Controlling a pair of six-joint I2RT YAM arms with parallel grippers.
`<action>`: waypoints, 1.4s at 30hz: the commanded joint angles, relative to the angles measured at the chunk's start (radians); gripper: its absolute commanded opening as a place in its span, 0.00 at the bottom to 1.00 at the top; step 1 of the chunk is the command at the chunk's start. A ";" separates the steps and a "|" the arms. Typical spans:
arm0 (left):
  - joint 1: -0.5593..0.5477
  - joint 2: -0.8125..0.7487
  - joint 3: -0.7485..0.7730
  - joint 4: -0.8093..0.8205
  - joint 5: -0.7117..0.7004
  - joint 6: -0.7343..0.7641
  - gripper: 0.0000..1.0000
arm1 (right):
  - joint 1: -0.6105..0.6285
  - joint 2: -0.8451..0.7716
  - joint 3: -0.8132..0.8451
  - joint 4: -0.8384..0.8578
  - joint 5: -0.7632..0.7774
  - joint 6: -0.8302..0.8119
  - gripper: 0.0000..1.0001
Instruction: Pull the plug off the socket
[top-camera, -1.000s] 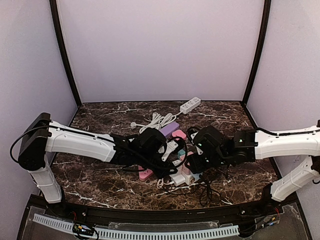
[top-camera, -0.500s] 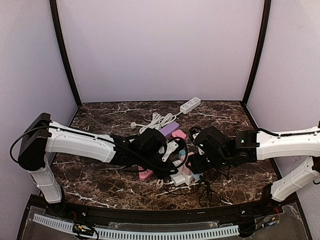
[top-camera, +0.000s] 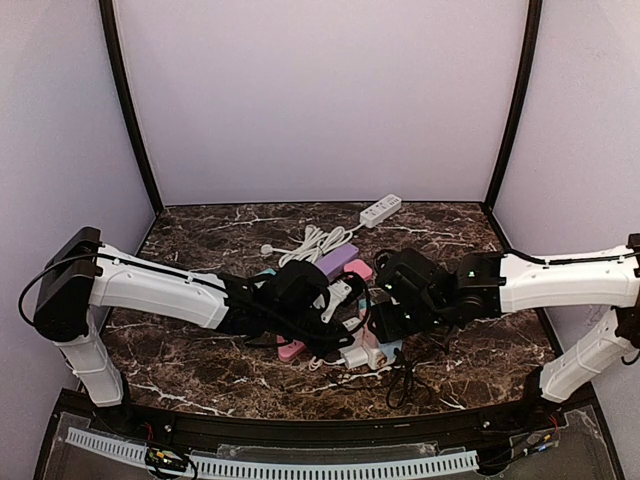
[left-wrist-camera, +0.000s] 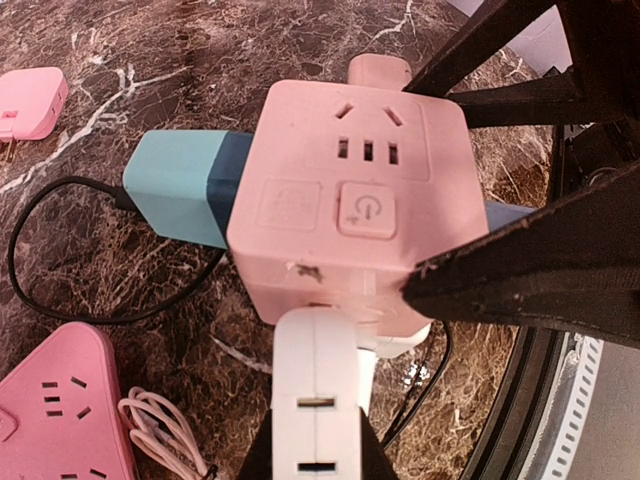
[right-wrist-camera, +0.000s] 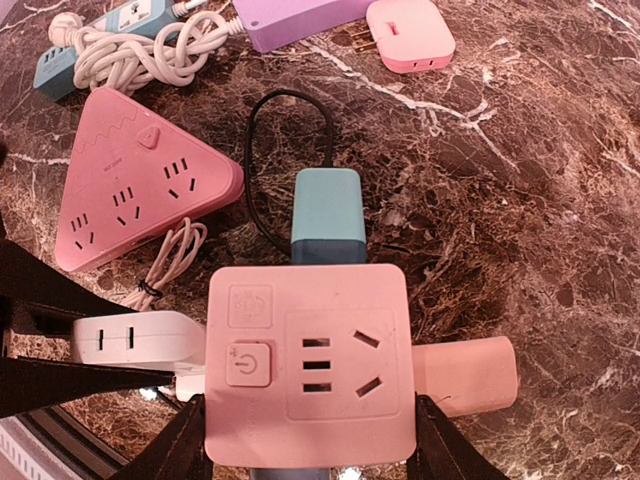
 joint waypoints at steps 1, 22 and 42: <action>0.008 -0.056 -0.031 -0.056 -0.006 -0.010 0.01 | -0.013 -0.005 0.000 -0.105 0.099 0.007 0.00; 0.057 -0.057 0.004 -0.140 0.116 0.101 0.01 | -0.001 -0.153 -0.118 0.087 -0.082 -0.224 0.00; 0.056 -0.093 -0.031 -0.106 0.041 0.070 0.01 | 0.008 -0.040 0.012 -0.169 0.170 0.041 0.00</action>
